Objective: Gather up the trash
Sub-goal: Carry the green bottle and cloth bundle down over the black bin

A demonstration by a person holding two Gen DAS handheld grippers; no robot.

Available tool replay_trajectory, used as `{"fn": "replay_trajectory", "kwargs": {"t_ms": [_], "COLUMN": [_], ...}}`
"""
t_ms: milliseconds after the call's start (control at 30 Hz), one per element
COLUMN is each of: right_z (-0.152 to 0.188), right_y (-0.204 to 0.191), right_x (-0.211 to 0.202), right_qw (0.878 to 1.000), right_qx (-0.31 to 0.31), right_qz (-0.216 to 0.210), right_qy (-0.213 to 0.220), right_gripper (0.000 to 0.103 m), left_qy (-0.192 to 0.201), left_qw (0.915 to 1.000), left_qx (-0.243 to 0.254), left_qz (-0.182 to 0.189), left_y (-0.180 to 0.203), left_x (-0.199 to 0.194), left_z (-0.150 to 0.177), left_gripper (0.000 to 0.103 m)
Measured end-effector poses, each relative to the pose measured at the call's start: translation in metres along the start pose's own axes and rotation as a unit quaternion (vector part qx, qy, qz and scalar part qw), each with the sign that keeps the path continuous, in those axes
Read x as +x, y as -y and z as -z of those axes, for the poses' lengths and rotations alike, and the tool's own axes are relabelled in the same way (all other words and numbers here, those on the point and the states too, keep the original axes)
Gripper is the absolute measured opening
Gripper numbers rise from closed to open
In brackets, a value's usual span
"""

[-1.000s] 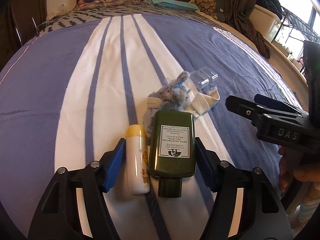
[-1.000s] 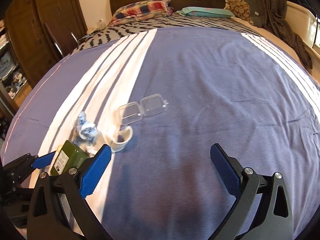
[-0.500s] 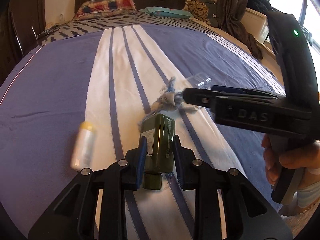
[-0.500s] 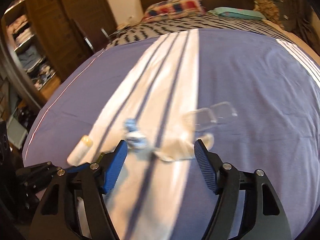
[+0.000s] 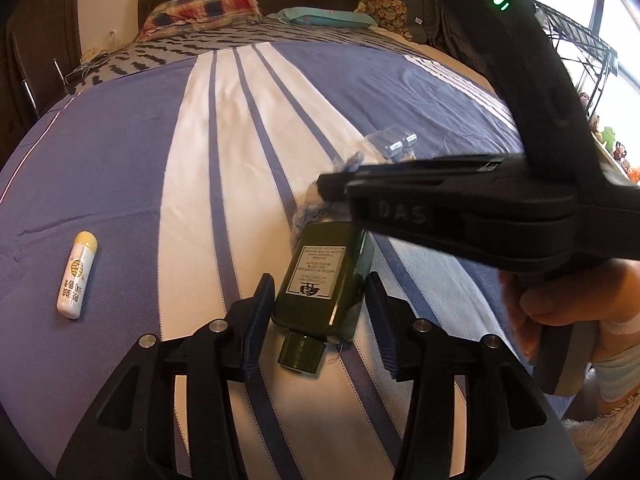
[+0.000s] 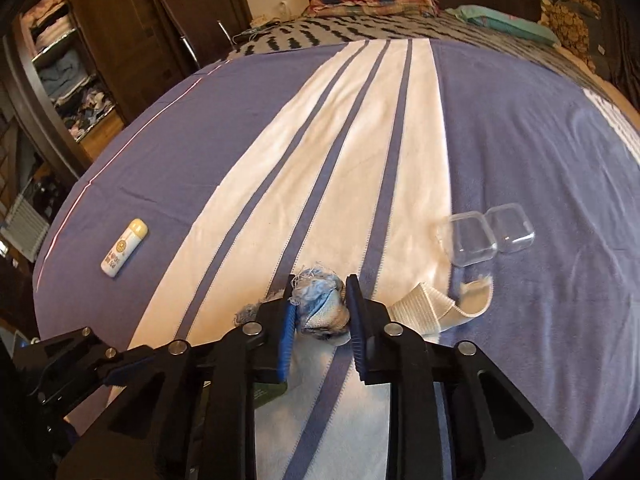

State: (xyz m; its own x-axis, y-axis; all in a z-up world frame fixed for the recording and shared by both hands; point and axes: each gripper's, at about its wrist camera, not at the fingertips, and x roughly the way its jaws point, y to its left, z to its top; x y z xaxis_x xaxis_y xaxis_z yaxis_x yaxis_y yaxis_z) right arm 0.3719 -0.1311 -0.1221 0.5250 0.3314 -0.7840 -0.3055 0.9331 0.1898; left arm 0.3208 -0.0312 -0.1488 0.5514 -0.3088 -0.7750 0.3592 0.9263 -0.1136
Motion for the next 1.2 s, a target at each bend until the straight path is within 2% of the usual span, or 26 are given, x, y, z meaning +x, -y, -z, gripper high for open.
{"fn": "replay_trajectory", "kwargs": {"t_ms": [67, 200, 500, 800, 1200], "right_z": [-0.001, -0.006, 0.000, 0.020, 0.087], "right_y": [0.006, 0.024, 0.043, 0.038, -0.003], "right_x": [-0.012, -0.042, -0.093, -0.163, -0.273], "right_qw": [1.000, 0.999, 0.996, 0.992, 0.983], "right_qx": [0.004, 0.016, 0.028, 0.021, -0.009], "right_qz": [0.002, 0.016, 0.027, 0.043, 0.046], "right_qy": [0.013, 0.044, 0.079, 0.119, 0.177], "right_gripper": [0.023, 0.023, 0.023, 0.023, 0.023], "left_qy": [-0.022, -0.013, 0.000, 0.041, 0.106], "left_qw": [0.9997, 0.9999, 1.0000, 0.9991, 0.9937], "left_qx": [0.001, -0.001, -0.006, 0.008, 0.024], "left_qz": [0.009, 0.002, 0.002, -0.013, -0.026], "left_y": [0.002, 0.005, 0.011, 0.038, 0.071], "left_x": [0.012, 0.015, 0.006, -0.059, -0.174], "left_z": [0.003, 0.005, 0.000, 0.006, 0.040], "left_gripper": [0.046, 0.045, 0.044, 0.044, 0.044]}}
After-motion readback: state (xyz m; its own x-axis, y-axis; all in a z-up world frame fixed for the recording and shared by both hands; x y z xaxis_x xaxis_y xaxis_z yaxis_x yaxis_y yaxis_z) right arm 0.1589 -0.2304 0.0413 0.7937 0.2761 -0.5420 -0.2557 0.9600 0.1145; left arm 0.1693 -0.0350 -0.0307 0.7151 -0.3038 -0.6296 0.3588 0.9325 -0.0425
